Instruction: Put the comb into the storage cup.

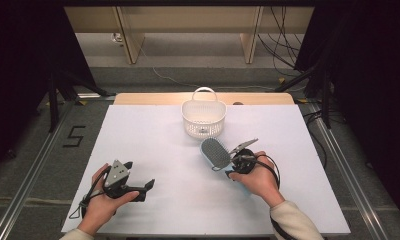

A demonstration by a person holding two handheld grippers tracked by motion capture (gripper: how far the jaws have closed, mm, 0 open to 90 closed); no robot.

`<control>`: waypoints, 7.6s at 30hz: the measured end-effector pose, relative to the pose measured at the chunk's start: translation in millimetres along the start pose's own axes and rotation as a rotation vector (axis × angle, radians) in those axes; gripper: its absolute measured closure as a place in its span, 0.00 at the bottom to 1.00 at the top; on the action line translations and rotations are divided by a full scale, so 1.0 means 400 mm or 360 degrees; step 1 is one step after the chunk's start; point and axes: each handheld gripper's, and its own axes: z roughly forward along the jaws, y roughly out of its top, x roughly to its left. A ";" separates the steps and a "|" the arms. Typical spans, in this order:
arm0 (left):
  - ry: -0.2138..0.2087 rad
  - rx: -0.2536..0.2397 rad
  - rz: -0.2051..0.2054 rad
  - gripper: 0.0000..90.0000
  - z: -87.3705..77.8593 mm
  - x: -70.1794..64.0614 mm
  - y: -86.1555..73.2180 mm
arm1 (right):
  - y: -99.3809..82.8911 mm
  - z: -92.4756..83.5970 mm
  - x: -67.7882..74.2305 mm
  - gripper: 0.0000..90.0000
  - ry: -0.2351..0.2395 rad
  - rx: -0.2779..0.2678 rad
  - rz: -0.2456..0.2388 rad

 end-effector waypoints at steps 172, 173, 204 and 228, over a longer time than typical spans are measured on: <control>0.0009 -0.0019 -0.0009 0.02 -0.002 0.004 0.002 | 0.025 -0.090 -0.061 0.79 -0.0194 -0.0740 0.0150; 0.0010 -0.0019 -0.0008 0.02 -0.002 0.004 0.002 | 0.026 -0.091 -0.062 0.79 -0.0193 -0.0743 0.0155; 0.0013 -0.0023 -0.0012 0.02 -0.002 0.004 0.002 | 0.057 -0.099 -0.060 0.79 -0.0198 -0.0799 0.0161; 0.0001 -0.0027 -0.0009 0.02 0.001 0.004 0.003 | 0.085 -0.106 -0.070 0.79 -0.0196 -0.0851 0.0181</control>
